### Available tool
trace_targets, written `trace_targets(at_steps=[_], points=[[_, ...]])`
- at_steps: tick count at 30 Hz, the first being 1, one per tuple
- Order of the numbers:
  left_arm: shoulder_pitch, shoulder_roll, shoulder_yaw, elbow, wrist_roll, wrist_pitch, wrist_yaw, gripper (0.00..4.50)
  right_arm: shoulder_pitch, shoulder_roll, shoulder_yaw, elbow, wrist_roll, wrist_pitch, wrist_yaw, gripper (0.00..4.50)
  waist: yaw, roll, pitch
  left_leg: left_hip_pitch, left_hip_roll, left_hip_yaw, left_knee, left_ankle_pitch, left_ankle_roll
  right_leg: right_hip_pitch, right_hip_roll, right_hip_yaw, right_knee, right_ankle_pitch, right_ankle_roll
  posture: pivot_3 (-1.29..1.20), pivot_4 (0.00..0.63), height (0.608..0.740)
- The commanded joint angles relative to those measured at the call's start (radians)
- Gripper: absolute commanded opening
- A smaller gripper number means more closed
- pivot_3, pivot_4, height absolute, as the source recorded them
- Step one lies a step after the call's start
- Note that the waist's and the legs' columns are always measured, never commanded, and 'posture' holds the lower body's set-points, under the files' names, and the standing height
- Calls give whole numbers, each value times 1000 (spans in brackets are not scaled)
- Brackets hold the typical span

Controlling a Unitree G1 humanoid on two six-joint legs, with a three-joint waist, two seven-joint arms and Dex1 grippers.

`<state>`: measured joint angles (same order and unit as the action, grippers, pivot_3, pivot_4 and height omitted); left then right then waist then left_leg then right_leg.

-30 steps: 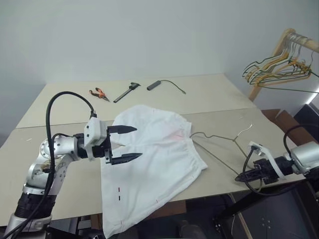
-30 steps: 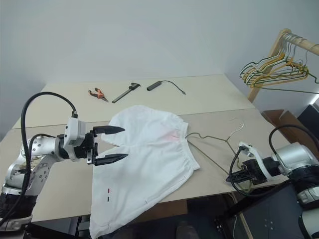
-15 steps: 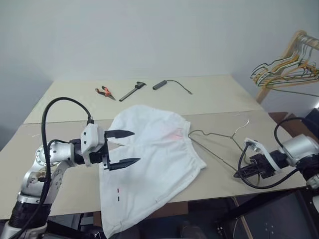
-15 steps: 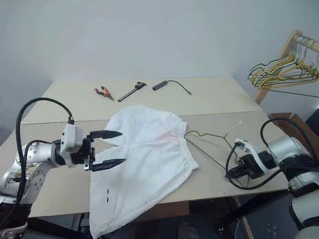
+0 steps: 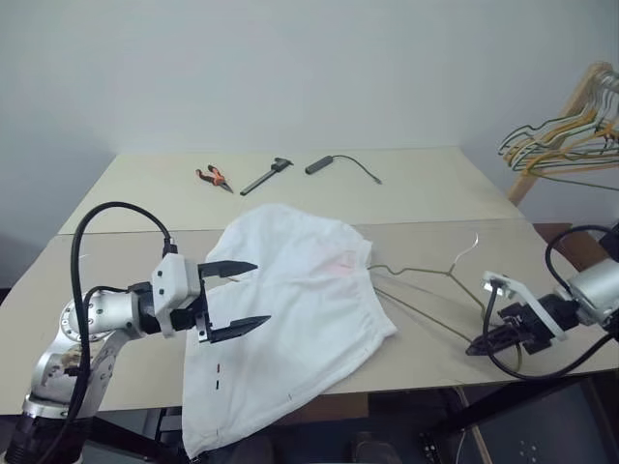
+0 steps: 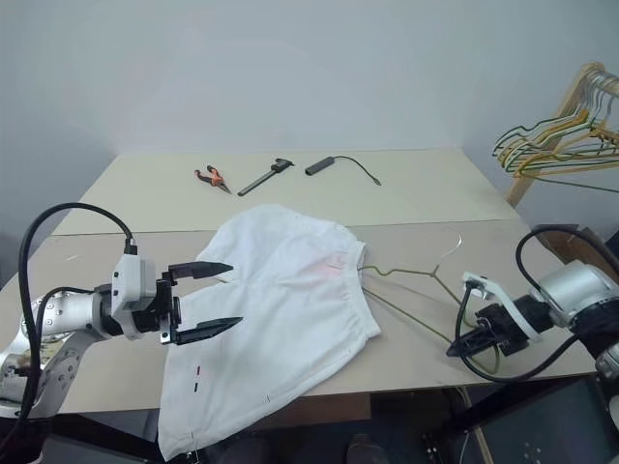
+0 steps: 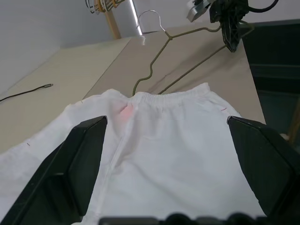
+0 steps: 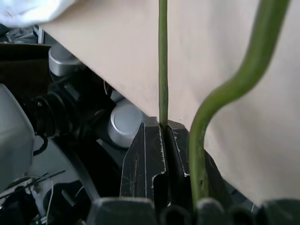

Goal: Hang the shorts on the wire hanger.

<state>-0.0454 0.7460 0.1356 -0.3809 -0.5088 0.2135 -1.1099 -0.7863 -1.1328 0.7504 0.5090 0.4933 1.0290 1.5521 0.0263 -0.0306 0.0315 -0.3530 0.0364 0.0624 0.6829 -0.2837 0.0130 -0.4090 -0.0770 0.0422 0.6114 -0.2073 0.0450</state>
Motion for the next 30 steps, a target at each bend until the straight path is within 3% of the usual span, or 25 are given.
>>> trace_targets(at_steps=[1,9,13,23,30], points=[[-5,7,8,-35,5,-26,7,4469,-74,110,-10,135,-64,-35,62,0,1,0,0,0,0,0,0,0,0,0,0,0,0,0,0,174,0,740],[7,25,25,-53,3,-26,13,4469,-180,289,-146,468,-184,-83,18,0,44,0,0,-9,-1,0,0,0,0,-8,0,0,0,3,-5,217,0,740],[33,29,33,-67,1,-31,17,4469,-216,334,-214,545,-227,-114,30,0,68,1,0,-15,-1,-1,1,1,-1,-15,0,-2,1,4,-5,221,0,740],[31,42,45,-75,4,-31,38,4469,-256,453,-206,621,-323,-180,59,0,76,1,0,-15,-1,-2,1,1,-2,-15,1,-3,3,4,-6,262,0,740],[42,49,55,-88,1,-25,47,4469,-334,530,-362,767,-367,-228,-90,0,77,1,0,-15,0,-2,1,2,-2,-15,1,-3,3,4,-6,276,0,740]])
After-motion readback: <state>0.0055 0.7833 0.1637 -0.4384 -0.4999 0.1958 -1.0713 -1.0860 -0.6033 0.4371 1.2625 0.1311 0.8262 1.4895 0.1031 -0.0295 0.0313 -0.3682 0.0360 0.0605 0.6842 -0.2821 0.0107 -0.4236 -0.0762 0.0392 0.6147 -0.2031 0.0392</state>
